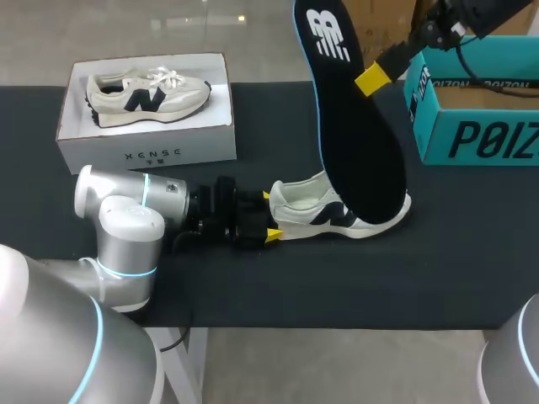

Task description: Take the shoe out of the shoebox, open the shoe tongue, remove and reinsert the insole, then place the shoe into the shoebox

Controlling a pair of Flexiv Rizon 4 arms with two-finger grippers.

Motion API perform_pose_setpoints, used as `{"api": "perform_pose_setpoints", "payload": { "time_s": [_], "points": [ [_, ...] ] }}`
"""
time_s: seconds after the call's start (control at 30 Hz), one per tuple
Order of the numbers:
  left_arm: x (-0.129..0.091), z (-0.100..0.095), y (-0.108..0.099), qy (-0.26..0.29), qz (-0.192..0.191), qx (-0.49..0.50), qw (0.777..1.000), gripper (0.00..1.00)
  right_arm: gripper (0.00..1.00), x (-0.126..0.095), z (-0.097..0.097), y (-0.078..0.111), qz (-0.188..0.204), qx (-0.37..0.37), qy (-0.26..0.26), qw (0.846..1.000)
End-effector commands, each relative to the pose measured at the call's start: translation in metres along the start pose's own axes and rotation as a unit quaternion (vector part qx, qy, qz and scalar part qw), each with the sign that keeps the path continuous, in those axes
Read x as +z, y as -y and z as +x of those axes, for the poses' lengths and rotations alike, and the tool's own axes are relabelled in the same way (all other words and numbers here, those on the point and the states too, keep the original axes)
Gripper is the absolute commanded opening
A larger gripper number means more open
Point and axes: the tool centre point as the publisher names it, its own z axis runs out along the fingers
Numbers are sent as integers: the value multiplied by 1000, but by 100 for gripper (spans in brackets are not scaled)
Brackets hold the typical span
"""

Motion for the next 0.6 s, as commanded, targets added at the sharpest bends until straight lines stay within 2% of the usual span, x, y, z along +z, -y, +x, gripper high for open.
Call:
{"api": "perform_pose_setpoints", "payload": {
  "time_s": [0.03, 0.33, 0.37, 0.4, 0.43, 0.47, 0.5, 0.6],
  "points": [
    [3, 0, -4, -1, -2, 0, 1000, 0, 0, 1, -1, -2, 2, 0, -1, 1000],
    [3, 0, -4, -1, -2, 0, 1000, 0, 0, 1, -1, -2, 2, 0, -1, 1000],
    [3, 0, -4, -1, -2, 0, 1000, 8, 0, 1, -1, -2, 2, 0, -1, 1000],
    [3, 0, -4, -1, -2, 0, 1000, 25, 0, 1, -1, -2, 2, 0, -1, 1000],
    [3, 0, -4, -1, -2, 0, 1000, 70, 0, 1, -1, -2, 2, 0, -1, 1000],
    [2, 0, -3, -9, -6, 2, 1000, 89, 0, 1, -1, -2, 2, 0, -1, 1000],
    [1, 0, -2, -11, 1, -7, 1000, 100, 0, 1, -1, -2, 2, 0, -1, 1000],
    [-2, 1, 1, -8, -9, -4, 1000, 100, 0, 1, -1, -2, 2, 0, -1, 1000]
  ]
}}
